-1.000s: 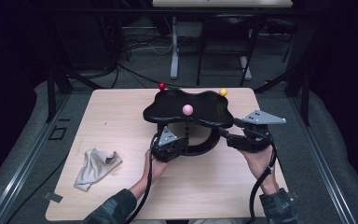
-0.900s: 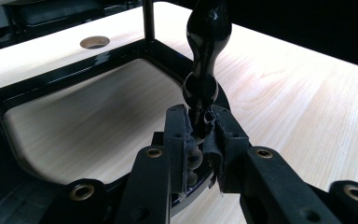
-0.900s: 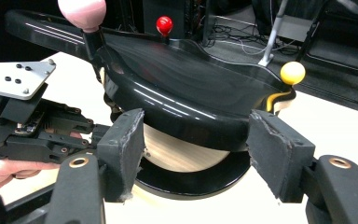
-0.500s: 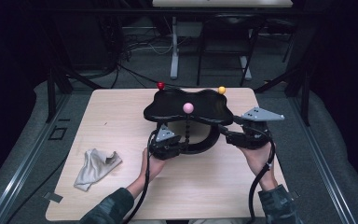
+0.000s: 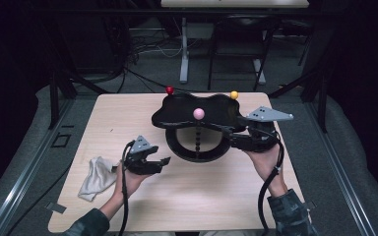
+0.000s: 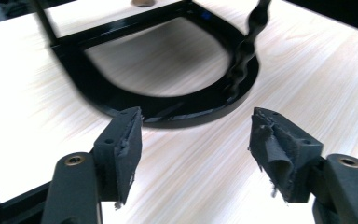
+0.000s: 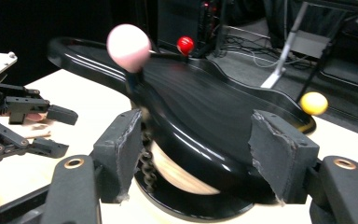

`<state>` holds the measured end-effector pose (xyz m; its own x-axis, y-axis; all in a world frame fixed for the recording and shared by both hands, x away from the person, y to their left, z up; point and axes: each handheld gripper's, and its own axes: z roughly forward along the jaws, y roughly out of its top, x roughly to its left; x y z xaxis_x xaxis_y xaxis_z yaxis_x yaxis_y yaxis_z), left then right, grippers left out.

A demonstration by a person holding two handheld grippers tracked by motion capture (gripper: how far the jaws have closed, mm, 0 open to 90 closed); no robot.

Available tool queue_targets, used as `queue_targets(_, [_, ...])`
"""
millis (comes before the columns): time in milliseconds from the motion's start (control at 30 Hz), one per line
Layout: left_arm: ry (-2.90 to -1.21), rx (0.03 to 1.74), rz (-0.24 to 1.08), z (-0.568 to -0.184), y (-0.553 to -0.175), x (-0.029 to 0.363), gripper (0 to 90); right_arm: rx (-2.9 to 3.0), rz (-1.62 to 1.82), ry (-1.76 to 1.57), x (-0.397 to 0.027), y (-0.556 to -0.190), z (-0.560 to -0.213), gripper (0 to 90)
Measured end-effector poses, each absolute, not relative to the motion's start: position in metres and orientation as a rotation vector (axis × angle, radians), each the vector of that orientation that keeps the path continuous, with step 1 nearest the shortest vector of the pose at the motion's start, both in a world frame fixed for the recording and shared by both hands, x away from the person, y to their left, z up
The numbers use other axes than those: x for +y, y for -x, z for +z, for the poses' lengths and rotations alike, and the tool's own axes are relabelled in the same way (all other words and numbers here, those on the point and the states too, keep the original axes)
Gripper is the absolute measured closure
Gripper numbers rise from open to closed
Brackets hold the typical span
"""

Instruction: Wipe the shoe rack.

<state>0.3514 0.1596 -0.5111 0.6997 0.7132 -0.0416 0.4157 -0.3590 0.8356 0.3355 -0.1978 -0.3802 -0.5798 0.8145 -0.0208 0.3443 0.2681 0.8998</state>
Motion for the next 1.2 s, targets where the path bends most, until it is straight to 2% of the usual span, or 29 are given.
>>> queue_targets(400, [-1.989, 1.043, 0.544, -0.5, -0.322, 0.242, 21.1, 2.148, 1.282, -0.991, -0.152, -0.361, -0.363, 34.0])
queue_targets(567, [-2.012, 1.157, 0.539, -0.511, -0.32, 0.27, 12.2, 2.169, 1.27, -1.0, -0.136, -0.372, -0.365, 34.4])
queue_targets(800, [-2.027, 1.277, 0.557, -0.531, -0.323, 0.297, 6.4, 2.172, 1.277, -1.027, -0.127, -0.383, -0.367, 37.1])
queue_targets(967, [-2.082, 1.32, 0.54, -0.546, -0.33, 0.304, 6.8, 2.169, 1.241, -1.055, -0.122, -0.389, -0.37, 43.3])
queue_targets(1200, [-2.123, 1.355, 0.496, -0.562, -0.334, 0.305, 18.1, 2.193, 1.246, -1.001, -0.118, -0.389, -0.37, 58.8])
